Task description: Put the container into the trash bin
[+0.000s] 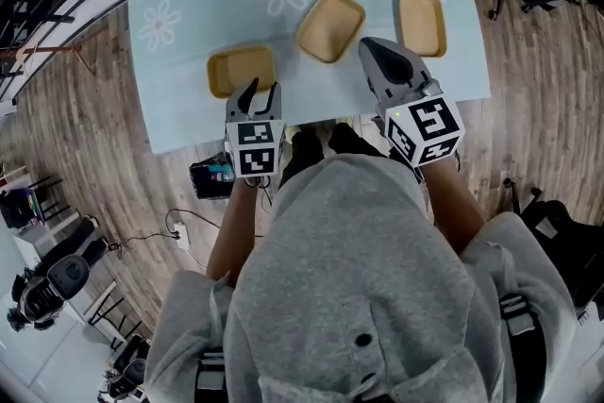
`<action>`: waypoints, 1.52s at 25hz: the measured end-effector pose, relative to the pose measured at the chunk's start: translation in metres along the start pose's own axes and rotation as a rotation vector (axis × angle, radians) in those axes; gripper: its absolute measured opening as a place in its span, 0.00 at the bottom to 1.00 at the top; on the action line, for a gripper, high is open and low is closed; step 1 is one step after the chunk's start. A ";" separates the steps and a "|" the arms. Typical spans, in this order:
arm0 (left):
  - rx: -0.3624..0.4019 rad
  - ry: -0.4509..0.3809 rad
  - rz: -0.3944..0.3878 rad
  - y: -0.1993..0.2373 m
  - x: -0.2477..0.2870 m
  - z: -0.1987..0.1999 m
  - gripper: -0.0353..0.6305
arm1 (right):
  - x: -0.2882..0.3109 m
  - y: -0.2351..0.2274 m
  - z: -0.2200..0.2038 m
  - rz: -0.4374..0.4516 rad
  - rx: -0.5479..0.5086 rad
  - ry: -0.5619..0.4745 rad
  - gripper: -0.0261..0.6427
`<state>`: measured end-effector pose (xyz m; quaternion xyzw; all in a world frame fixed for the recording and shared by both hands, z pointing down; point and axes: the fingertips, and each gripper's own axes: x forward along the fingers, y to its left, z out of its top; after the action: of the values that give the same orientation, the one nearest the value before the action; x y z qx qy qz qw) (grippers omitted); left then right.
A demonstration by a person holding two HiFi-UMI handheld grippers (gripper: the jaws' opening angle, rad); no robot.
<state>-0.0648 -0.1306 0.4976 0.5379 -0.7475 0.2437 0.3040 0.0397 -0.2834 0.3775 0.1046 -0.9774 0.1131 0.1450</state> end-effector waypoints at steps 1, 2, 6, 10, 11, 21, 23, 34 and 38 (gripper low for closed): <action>0.004 0.011 -0.006 0.000 0.004 -0.004 0.27 | 0.000 -0.001 -0.001 -0.005 0.001 0.003 0.08; 0.006 0.021 -0.010 -0.001 0.008 -0.009 0.27 | 0.000 -0.002 -0.002 -0.009 0.002 0.007 0.08; 0.022 0.079 -0.032 -0.001 0.025 -0.027 0.27 | 0.002 -0.004 -0.002 -0.023 -0.002 0.017 0.08; 0.057 0.141 -0.041 -0.005 0.043 -0.039 0.27 | 0.000 -0.008 -0.002 -0.036 -0.011 0.020 0.08; 0.065 0.154 -0.038 -0.006 0.047 -0.042 0.27 | -0.001 -0.010 -0.002 -0.038 -0.013 0.022 0.08; 0.094 0.225 -0.017 -0.008 0.068 -0.064 0.22 | -0.009 -0.012 -0.005 -0.034 -0.024 0.039 0.08; 0.099 0.227 -0.009 -0.007 0.070 -0.065 0.20 | -0.009 -0.011 -0.006 -0.026 -0.027 0.043 0.08; 0.101 0.170 0.077 0.005 0.054 -0.054 0.10 | 0.010 0.009 -0.002 0.071 -0.059 0.050 0.08; 0.089 0.145 0.152 0.022 0.034 -0.055 0.10 | 0.023 0.025 0.003 0.127 -0.072 0.050 0.08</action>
<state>-0.0833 -0.1080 0.5597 0.4737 -0.7507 0.3370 0.3137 0.0116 -0.2645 0.3774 0.0345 -0.9815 0.0895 0.1655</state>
